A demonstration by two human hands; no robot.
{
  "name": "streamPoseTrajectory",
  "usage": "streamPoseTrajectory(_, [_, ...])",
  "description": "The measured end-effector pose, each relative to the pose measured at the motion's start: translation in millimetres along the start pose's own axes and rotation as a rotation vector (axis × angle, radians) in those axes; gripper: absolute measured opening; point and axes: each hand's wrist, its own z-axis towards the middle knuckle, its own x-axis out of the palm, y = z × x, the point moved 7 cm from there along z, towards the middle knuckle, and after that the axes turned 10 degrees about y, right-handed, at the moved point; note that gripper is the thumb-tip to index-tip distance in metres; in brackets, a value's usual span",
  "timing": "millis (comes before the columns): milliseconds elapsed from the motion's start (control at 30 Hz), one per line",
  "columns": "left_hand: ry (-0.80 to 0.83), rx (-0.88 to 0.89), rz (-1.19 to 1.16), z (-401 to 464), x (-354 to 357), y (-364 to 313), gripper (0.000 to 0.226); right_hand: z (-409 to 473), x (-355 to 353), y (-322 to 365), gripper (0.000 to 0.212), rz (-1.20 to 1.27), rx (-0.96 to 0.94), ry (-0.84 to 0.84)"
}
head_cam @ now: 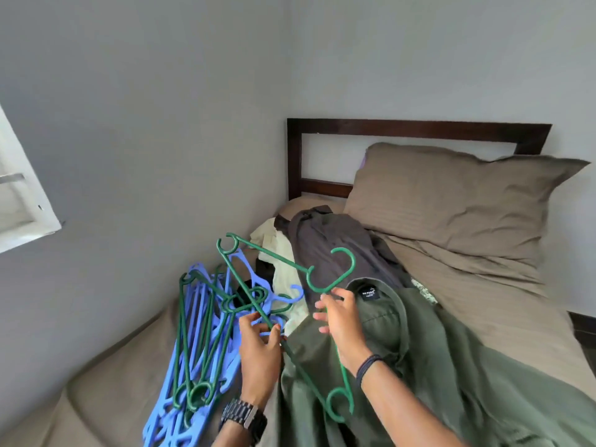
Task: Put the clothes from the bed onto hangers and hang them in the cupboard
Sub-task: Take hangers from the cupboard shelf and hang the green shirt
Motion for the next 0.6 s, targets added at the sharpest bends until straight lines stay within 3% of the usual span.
streamPoseTrajectory(33, [0.024,-0.004,-0.010,-3,15,-1,0.031,1,-13,6,0.012,-0.044,0.025,0.006])
streamPoseTrajectory(167, [0.305,0.001,-0.049,-17,93,-11,0.031,3,-91,43,0.039,-0.210,-0.058,-0.142])
streamPoseTrajectory(267, [0.542,0.122,0.197,-18,140,-24,0.026,-4,-149,80,0.040,-0.417,-0.146,-0.286])
streamPoseTrajectory(367, [0.544,0.175,0.454,-1,162,-31,0.027,-11,-199,109,0.043,-0.746,-0.171,-0.398])
streamPoseTrajectory(467, [0.511,0.097,0.639,20,165,-26,0.036,-17,-229,125,0.045,-1.039,-0.195,-0.489])
streamPoseTrajectory(600, [0.555,0.046,0.918,40,160,-7,0.048,-18,-226,128,0.040,-1.257,-0.268,-0.449])
